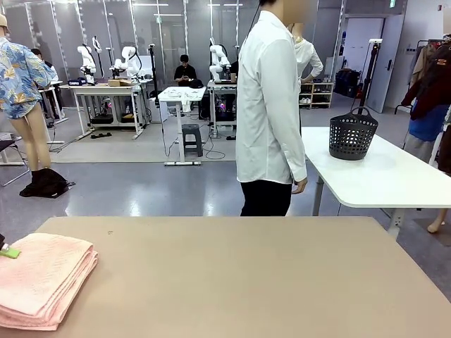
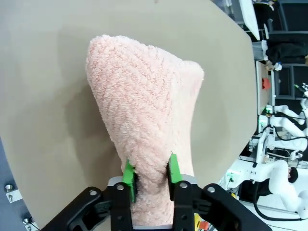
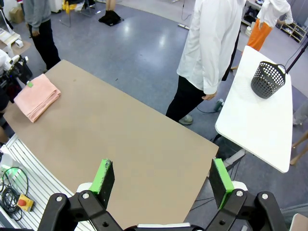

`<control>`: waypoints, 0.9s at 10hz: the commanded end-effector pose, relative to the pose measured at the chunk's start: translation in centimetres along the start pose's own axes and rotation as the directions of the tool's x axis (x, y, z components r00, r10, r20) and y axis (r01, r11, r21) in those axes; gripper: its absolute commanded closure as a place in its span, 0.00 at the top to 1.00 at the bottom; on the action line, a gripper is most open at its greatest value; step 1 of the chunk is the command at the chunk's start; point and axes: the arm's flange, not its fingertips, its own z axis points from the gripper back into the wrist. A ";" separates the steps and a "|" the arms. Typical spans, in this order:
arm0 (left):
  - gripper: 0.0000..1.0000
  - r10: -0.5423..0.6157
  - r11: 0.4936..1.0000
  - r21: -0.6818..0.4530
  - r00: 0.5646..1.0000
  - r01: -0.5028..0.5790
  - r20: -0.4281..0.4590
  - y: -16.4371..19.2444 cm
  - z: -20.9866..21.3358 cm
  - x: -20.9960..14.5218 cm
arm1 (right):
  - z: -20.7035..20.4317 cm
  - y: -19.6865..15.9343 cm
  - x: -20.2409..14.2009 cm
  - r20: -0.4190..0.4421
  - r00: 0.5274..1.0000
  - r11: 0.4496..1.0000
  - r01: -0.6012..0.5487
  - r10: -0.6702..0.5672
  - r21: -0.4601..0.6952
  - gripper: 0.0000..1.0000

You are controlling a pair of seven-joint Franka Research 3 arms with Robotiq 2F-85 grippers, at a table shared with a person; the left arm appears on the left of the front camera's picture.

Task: Fold the towel.
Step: Pick up the 100 cm Hotel Towel and place it on the left side of the table.

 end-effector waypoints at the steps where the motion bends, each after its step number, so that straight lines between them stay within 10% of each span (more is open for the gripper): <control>1: 0.86 -0.012 1.000 0.005 1.000 0.012 0.016 0.4 -0.8 0.4 | 0.0 -0.1 0.1 -0.002 1.000 1.000 0.005 -0.005 -0.009 1.00; 2: 1.00 -0.017 1.000 -0.001 1.000 0.017 0.020 0.0 -0.7 0.2 | 0.0 -0.1 0.1 -0.002 1.000 1.000 0.005 -0.005 -0.009 1.00; 9: 1.00 -0.041 0.988 0.147 0.999 0.038 0.022 -3.6 2.9 0.3 | 0.0 -0.1 0.1 -0.002 1.000 1.000 0.005 -0.005 -0.009 1.00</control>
